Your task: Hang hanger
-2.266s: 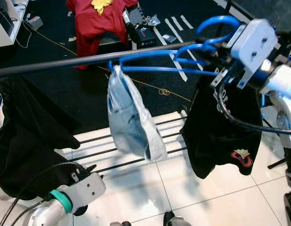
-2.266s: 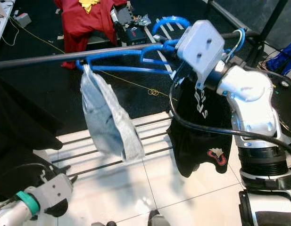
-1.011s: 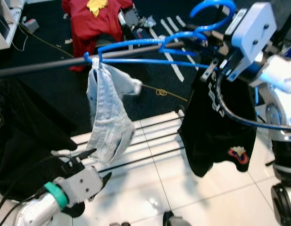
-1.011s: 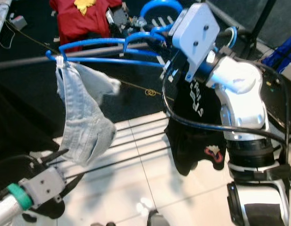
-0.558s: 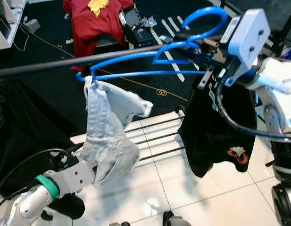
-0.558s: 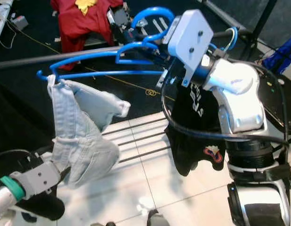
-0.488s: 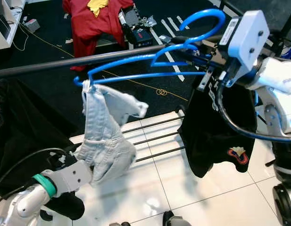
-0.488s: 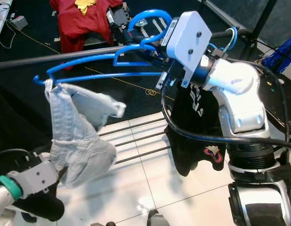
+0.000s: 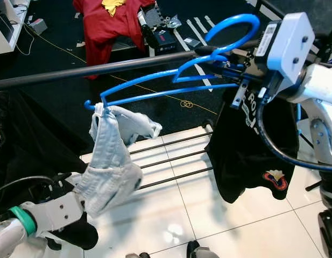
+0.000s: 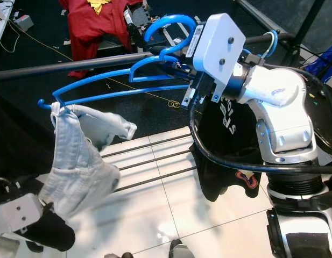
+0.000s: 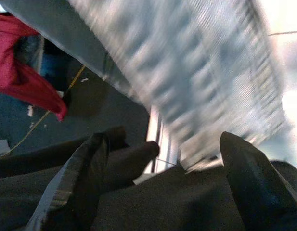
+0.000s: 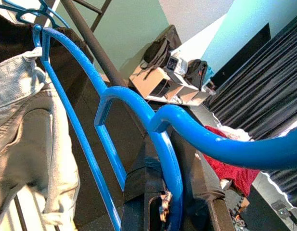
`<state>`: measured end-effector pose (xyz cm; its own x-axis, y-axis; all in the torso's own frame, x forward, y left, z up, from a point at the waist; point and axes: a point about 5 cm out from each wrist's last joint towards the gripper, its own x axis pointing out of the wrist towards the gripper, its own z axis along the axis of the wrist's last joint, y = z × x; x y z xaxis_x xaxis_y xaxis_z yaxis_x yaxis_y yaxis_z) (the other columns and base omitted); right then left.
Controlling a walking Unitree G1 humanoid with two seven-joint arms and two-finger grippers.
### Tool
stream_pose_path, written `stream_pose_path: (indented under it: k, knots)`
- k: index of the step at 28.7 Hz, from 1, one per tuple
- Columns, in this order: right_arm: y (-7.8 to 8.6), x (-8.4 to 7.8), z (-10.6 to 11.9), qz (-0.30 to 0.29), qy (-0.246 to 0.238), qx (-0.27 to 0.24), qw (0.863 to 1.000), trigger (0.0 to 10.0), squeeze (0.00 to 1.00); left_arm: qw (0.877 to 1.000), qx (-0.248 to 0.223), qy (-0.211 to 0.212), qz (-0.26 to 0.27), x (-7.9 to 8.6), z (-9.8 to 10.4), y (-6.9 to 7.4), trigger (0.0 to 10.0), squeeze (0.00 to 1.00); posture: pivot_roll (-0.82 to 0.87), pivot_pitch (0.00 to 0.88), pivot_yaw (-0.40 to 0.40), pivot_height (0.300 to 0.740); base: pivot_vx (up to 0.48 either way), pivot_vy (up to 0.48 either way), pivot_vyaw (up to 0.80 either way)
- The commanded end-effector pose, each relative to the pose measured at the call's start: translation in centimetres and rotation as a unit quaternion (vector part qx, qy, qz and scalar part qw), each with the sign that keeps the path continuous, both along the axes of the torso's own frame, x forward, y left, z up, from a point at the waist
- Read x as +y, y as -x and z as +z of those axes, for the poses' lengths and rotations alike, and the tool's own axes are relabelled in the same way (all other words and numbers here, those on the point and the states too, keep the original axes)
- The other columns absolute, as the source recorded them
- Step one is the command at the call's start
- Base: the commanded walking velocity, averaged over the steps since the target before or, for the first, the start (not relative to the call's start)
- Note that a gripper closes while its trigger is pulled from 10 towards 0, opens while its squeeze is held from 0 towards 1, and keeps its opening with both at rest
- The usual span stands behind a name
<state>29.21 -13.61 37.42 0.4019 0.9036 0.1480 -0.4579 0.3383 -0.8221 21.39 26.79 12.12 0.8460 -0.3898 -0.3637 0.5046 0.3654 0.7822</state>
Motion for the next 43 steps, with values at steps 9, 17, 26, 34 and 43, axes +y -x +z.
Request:
stream_pose_path:
  k: [9,17,26,34,43]
  knots:
    - [0.3,0.1,0.7,0.015,-0.004,-0.015,1.000,10.0,0.00,0.993,0.068,0.015,-0.092,-3.0,-2.0,1.7,10.0,0.00,-0.14,0.178,0.117,0.740,0.000,0.000,0.00]
    - [0.0,-0.2,1.0,0.007,-0.007,-0.023,1.000,10.0,0.00,0.980,0.118,0.029,-0.156,-4.9,-3.8,4.2,10.0,0.00,-0.15,0.173,0.124,0.740,0.000,0.000,0.00]
    - [-0.2,0.0,1.4,0.012,-0.020,-0.032,0.999,10.0,0.00,0.993,0.041,0.080,-0.079,-9.3,-5.9,-0.2,10.0,0.00,-0.16,0.163,0.114,0.740,0.000,0.000,0.00]
    - [-0.2,0.4,1.6,0.016,-0.011,-0.033,0.999,10.0,0.00,0.997,0.001,0.061,-0.045,-7.1,-4.6,-2.3,10.0,0.00,-0.18,0.150,0.113,0.740,0.000,0.000,0.00]
    - [-0.2,0.5,1.7,0.016,-0.015,-0.039,0.999,10.0,0.00,0.991,0.028,0.088,-0.099,-8.0,-4.5,-0.2,10.0,0.00,-0.17,0.147,0.117,0.740,0.000,0.000,0.00]
